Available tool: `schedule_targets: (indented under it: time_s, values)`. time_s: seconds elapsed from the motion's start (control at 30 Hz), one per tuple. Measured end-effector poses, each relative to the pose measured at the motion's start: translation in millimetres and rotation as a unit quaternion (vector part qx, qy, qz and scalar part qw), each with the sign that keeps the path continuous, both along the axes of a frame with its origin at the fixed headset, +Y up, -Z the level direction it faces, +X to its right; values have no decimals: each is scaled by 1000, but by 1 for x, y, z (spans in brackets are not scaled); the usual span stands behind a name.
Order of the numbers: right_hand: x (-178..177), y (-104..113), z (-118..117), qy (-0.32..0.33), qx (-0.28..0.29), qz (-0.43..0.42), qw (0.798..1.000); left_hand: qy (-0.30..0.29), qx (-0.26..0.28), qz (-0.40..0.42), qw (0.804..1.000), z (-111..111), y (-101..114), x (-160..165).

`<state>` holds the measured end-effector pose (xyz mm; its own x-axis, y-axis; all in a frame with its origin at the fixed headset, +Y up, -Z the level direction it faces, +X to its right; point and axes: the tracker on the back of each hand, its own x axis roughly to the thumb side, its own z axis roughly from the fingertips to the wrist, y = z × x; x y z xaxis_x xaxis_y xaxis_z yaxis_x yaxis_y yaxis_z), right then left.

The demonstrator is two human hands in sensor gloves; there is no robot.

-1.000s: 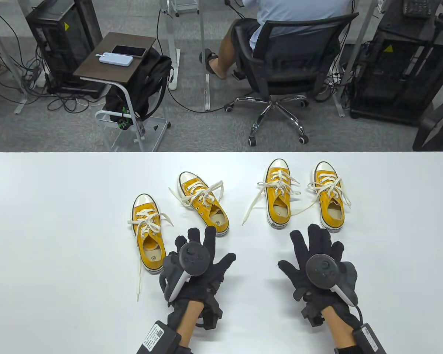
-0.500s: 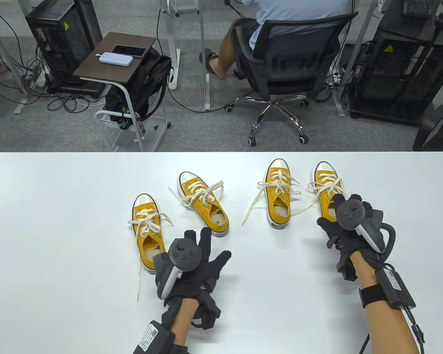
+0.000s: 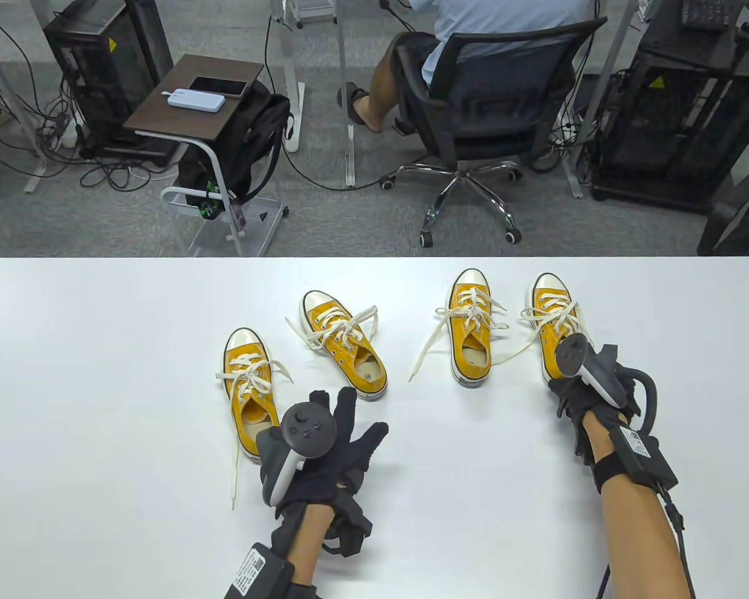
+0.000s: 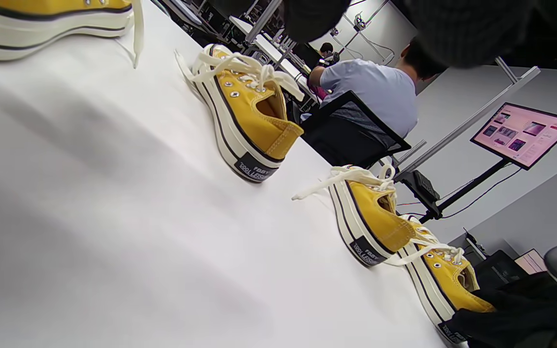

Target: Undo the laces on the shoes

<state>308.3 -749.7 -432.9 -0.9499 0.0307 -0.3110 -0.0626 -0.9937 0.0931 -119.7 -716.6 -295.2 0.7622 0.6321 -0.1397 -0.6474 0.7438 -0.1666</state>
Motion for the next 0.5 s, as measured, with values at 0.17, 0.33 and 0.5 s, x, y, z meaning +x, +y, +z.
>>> schedule_targets:
  time_s: [0.17,0.33,0.5]
  values:
    - [-3,4,4,21,38,10,999,-2,-7,-5,1000,-1,-2,1]
    - [-3,13,10,22,63,-16,998,-5,-8,-9,1000,1,-2,4]
    - [0,38,22,30,82,-2,996,-7,-8,-3,1000,1,-1,5]
